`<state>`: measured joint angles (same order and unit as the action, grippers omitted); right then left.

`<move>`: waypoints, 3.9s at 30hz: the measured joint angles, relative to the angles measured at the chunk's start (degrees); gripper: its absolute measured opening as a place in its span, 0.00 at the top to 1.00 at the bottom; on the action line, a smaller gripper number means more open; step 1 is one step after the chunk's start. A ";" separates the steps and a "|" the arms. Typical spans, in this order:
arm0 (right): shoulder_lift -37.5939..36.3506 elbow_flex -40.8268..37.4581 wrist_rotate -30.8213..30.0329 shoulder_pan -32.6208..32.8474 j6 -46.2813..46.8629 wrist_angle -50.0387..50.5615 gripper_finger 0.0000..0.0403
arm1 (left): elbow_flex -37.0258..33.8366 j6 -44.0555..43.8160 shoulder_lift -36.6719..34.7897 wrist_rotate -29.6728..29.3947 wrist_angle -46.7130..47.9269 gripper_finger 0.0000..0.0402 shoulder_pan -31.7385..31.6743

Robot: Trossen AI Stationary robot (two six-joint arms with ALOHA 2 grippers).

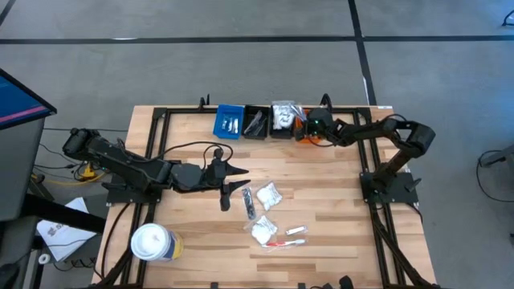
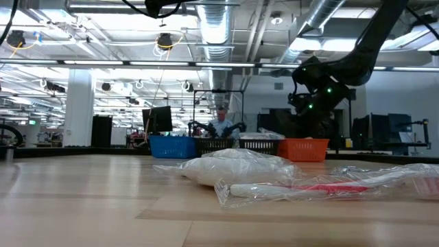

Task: Pick & Place Travel size toiletries
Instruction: Put the blue toothbrush into the orange bin, then put the white vanity pack into the right black bin

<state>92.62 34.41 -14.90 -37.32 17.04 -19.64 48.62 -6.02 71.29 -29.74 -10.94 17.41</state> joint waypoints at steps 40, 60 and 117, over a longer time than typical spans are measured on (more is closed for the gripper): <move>-14.54 0.02 6.69 -1.99 -7.05 7.14 0.79 | 0.00 0.17 0.00 0.02 -0.23 0.69 -0.02; -0.27 6.80 16.28 -4.31 -7.58 7.56 1.00 | 0.00 0.15 0.02 0.02 -0.37 0.69 -0.02; -49.40 -12.78 22.49 39.02 -12.80 19.65 1.00 | 35.91 -9.90 33.31 14.83 33.96 0.88 -0.83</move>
<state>43.22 21.64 7.59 1.70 4.24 0.02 84.53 -15.92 104.60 -14.91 23.02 16.58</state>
